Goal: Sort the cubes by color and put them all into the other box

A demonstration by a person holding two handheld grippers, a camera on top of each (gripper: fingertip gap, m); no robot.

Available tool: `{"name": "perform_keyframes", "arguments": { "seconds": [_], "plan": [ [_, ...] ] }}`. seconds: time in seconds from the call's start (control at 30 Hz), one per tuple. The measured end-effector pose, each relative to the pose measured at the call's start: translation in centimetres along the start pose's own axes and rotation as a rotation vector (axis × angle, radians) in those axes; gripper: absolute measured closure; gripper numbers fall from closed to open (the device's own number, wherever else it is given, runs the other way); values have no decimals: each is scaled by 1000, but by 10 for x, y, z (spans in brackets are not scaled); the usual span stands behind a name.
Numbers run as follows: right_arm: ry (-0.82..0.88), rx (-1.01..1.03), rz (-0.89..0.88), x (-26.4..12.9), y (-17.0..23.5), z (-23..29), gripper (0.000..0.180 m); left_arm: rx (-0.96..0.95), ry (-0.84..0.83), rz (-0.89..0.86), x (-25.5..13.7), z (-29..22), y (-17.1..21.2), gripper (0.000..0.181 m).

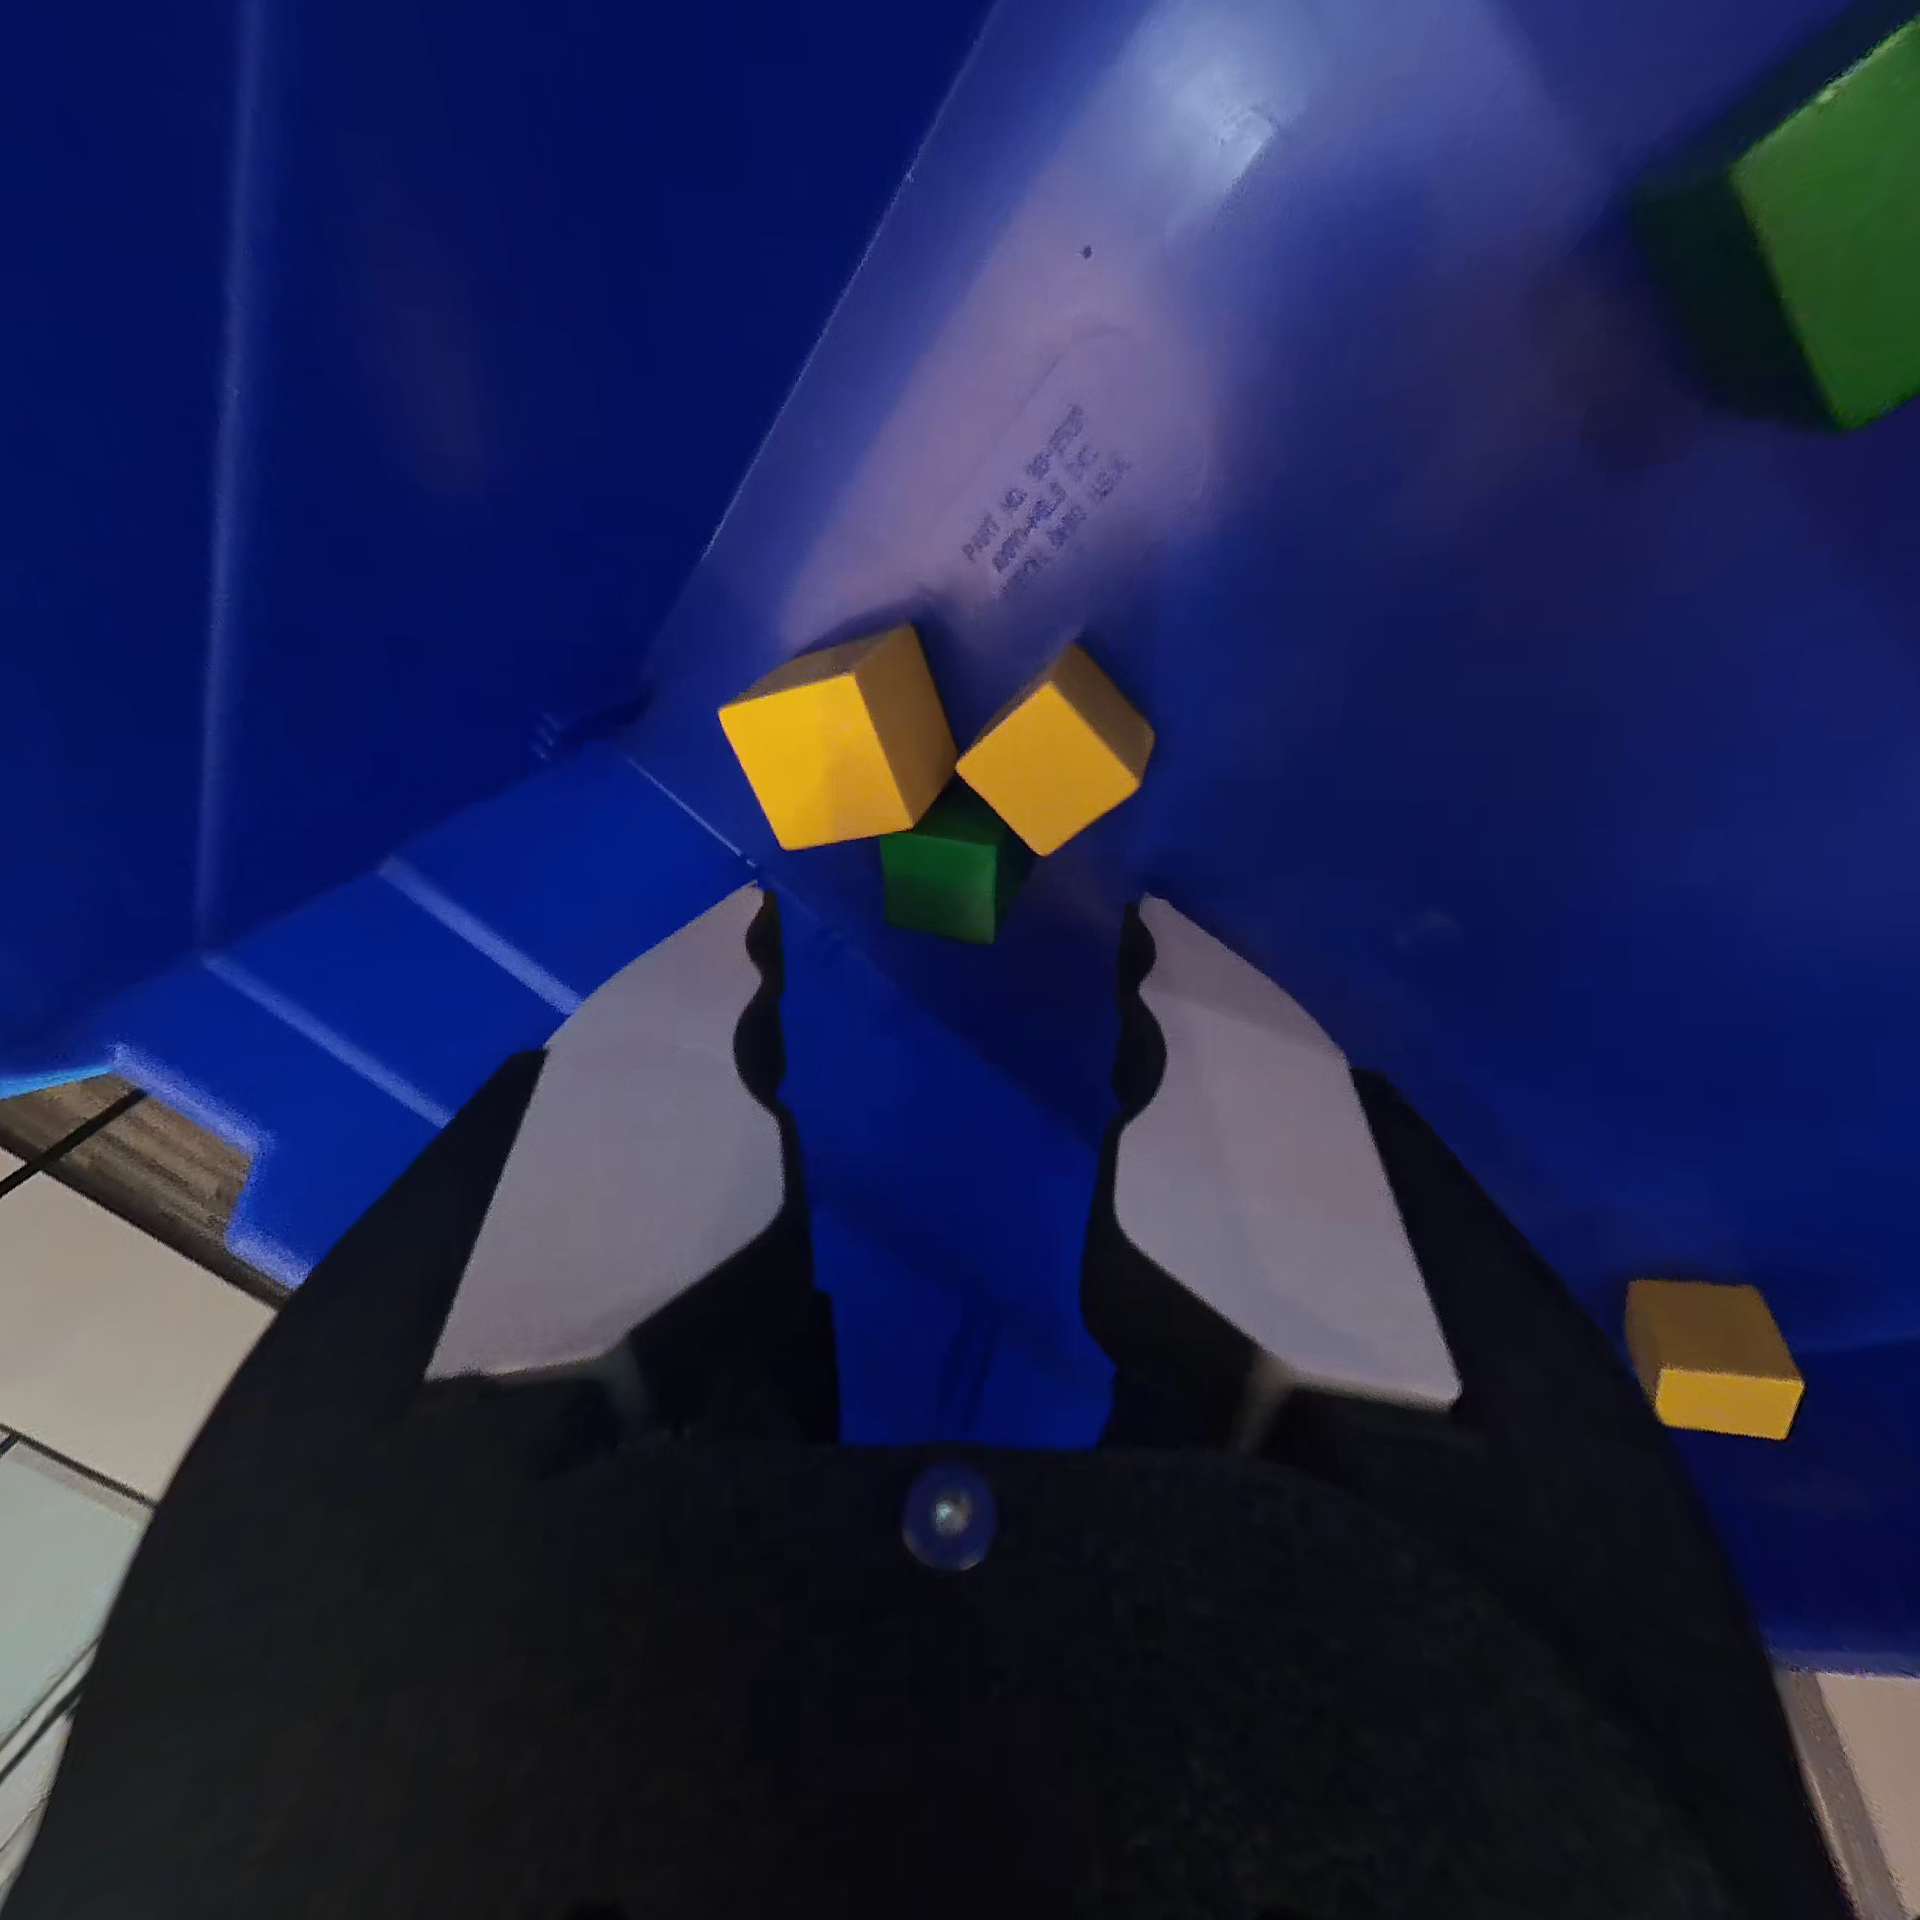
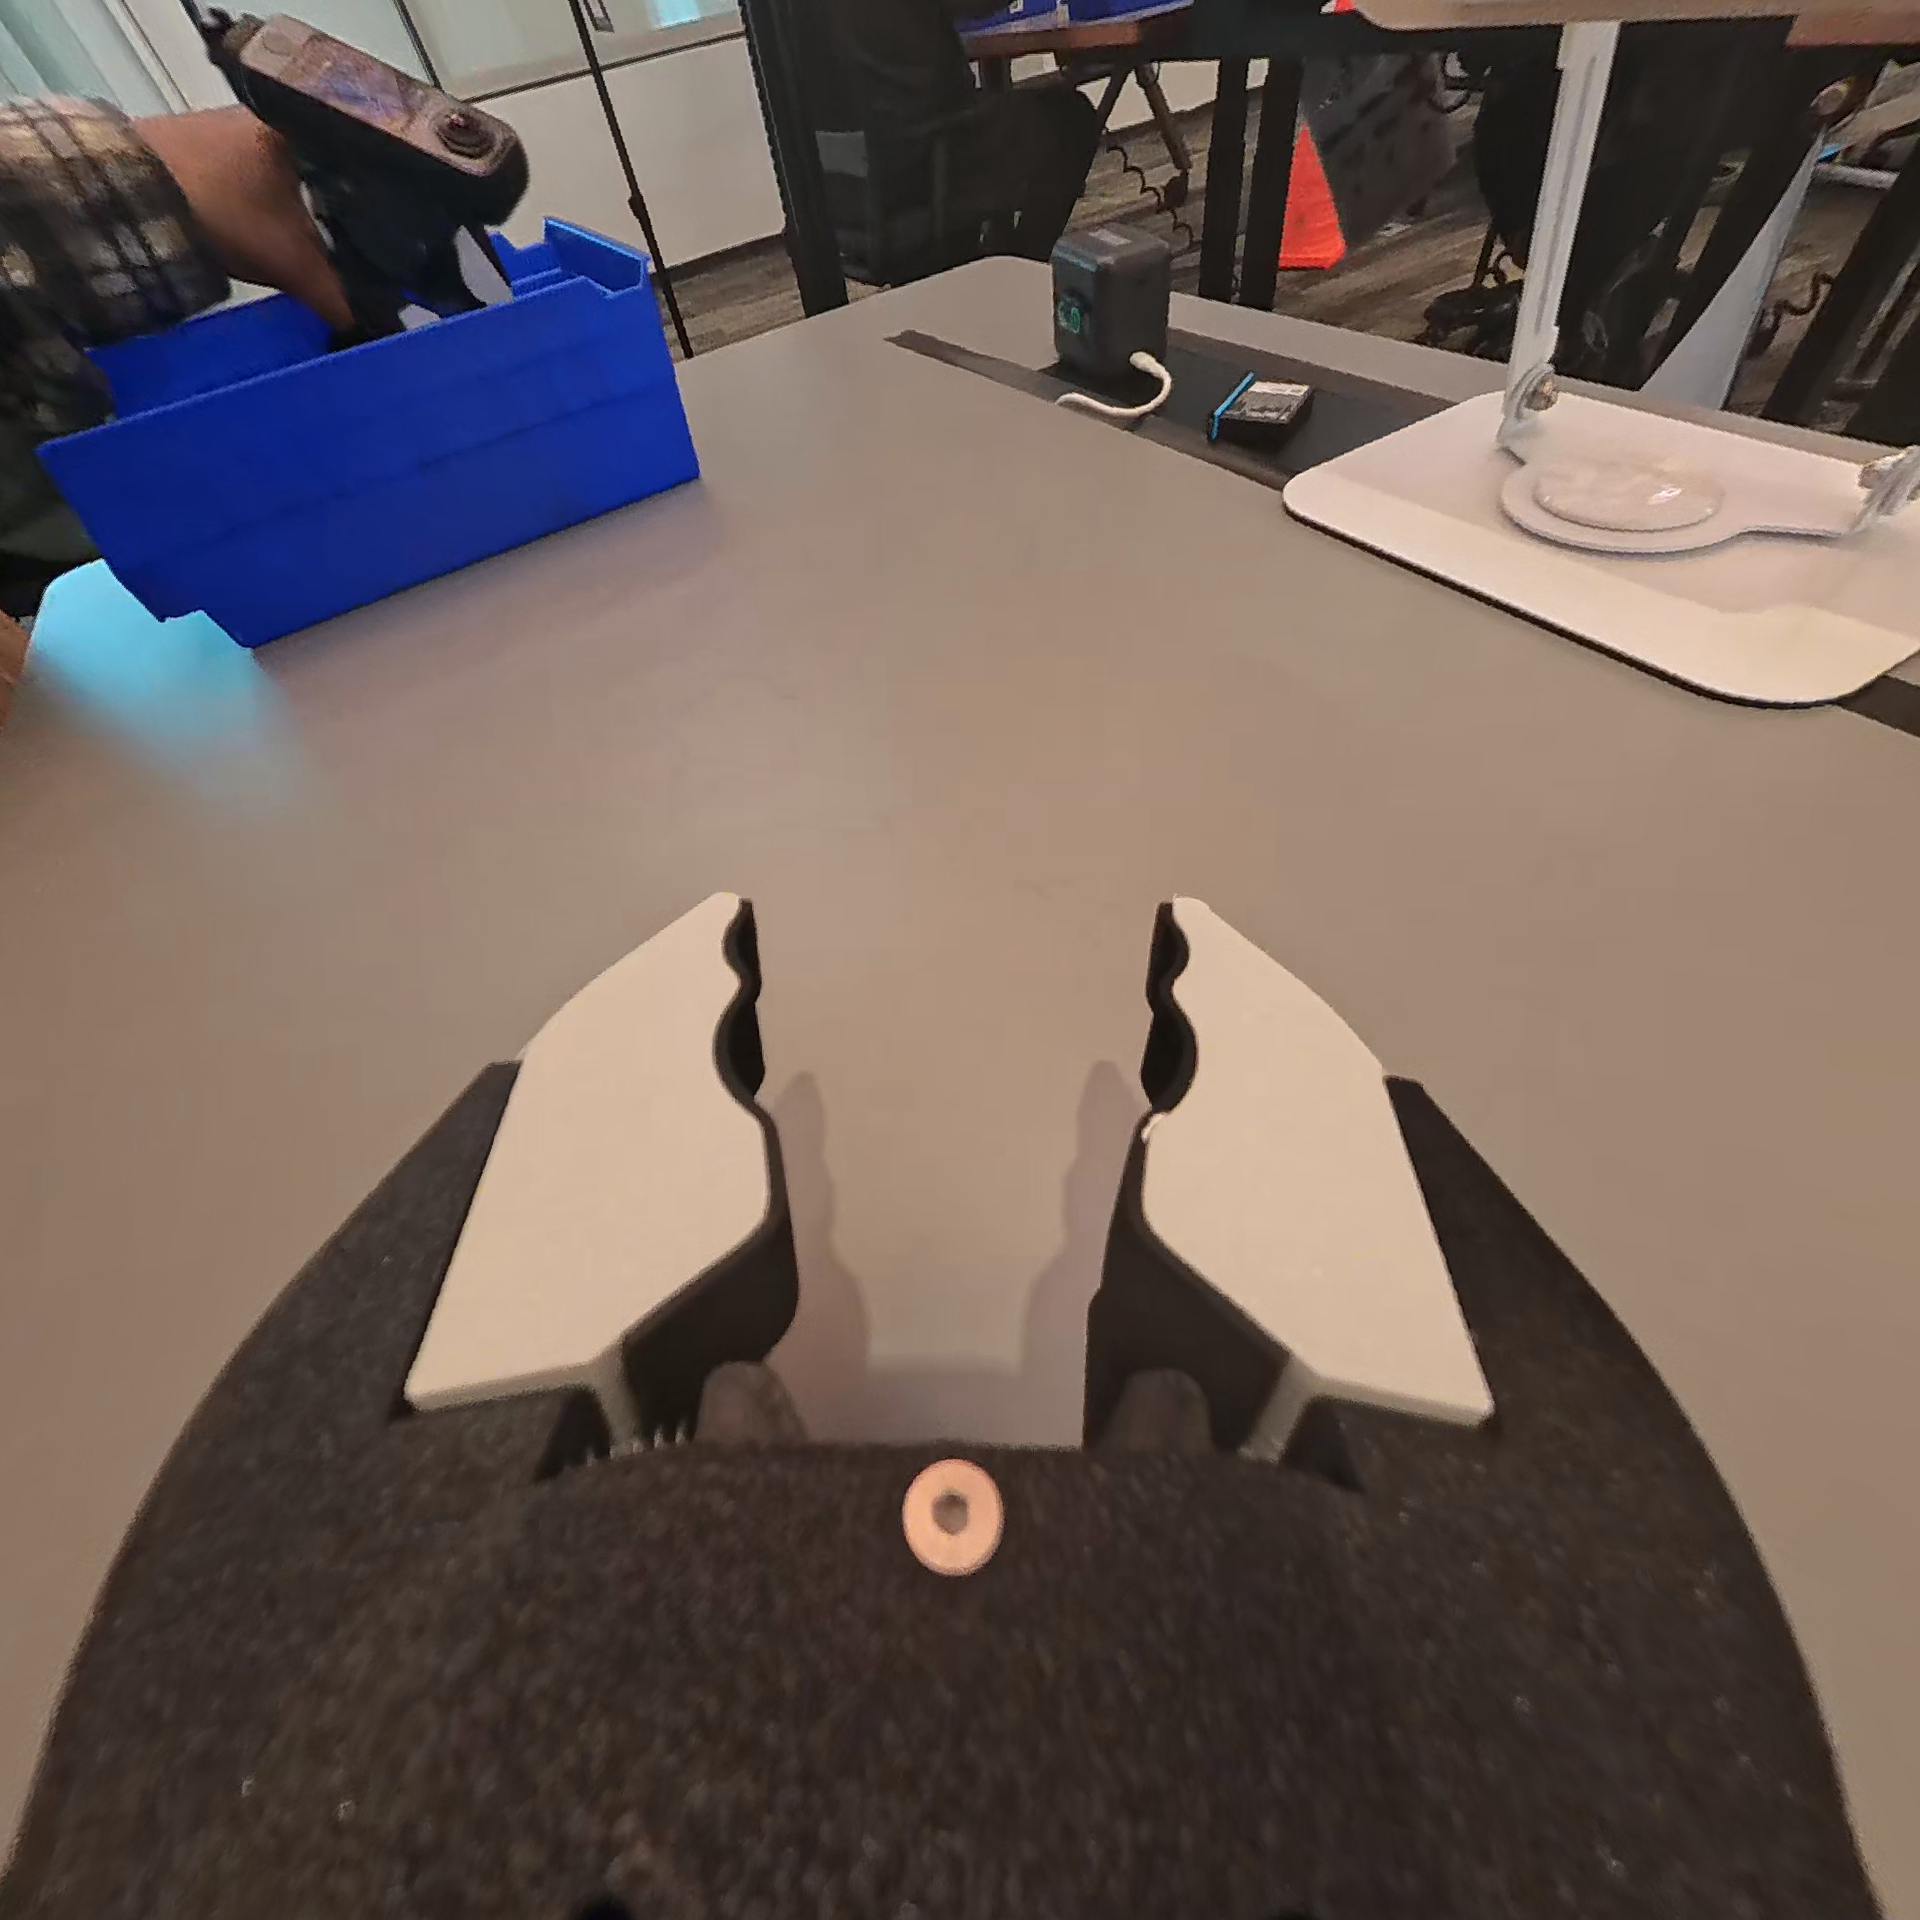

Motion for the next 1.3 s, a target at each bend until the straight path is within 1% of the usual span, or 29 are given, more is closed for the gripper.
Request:
{"name": "perform_keyframes", "arguments": {
  "seconds": [0.03, 0.1, 0.2, 0.37, 0.5, 0.57, 0.67, 0.73, 0.8, 0.9, 0.93, 1.0, 1.03, 1.1, 1.2, 1.23, 1.3],
  "plan": [
    [-3, -2, 2, 0, 0, 1, 108, -1, -2, 9, 2, 1, 0, 118],
    [-2, -7, 2, 1, 0, 1, 108, -6, 6, 25, 5, 0, -1, 120],
    [4, -10, -3, 0, -1, 0, 109, -34, 20, 30, 6, 1, -2, 127],
    [10, -4, -16, -3, -3, -1, 109, -62, 57, 39, 8, -2, -1, 154],
    [3, -6, -15, -3, -4, 0, 109, -73, 64, 30, 4, -5, 1, 156],
    [-5, -4, -16, -3, -4, 2, 110, -90, 47, -22, -9, -4, 2, 157],
    [-16, 9, -26, -4, -6, 3, 110, -137, -15, -203, -49, 0, -2, 157],
    [-29, 22, -40, -5, -9, 6, 109, -125, -65, -389, -89, -5, -14, 157],
    [-47, 41, -51, -6, -11, 9, 109, -76, -110, -620, -135, -24, -38, 158],
    [-108, 119, -88, -4, -18, 18, 108, 65, -128, -976, -206, -82, -88, 158],
    [-154, 170, -109, -3, -24, 25, 108, 126, -123, -1090, -225, -108, -105, 158],
    [-297, 297, -154, -1, -39, 44, 108, 256, -86, -1294, -253, -163, -139, 158],
    [-378, 365, -170, -1, -47, 53, 110, 311, -60, -1381, -261, -189, -155, 158],
    [-537, 504, -182, -2, -64, 71, 112, 412, 12, -1519, -264, -237, -187, 158],
    [-738, 723, -150, -5, -81, 90, 116, 551, 101, -1660, -250, -291, -228, 158],
    [-775, 782, -134, -6, -84, 93, 118, 583, 153, -1692, -243, -306, -238, 158],
    [-796, 855, -85, -4, -82, 96, 119, 609, 217, -1724, -231, -325, -253, 159]
  ]
}}
Point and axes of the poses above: each gripper's, where its closed fingertips meet, x out along the fingers, y out of its underside, z = x × y across the jaws, the point moved 4 cm from there along -x, back along the fingers, and after that the axes turned 6 degrees about y, right-handed, at the moved point
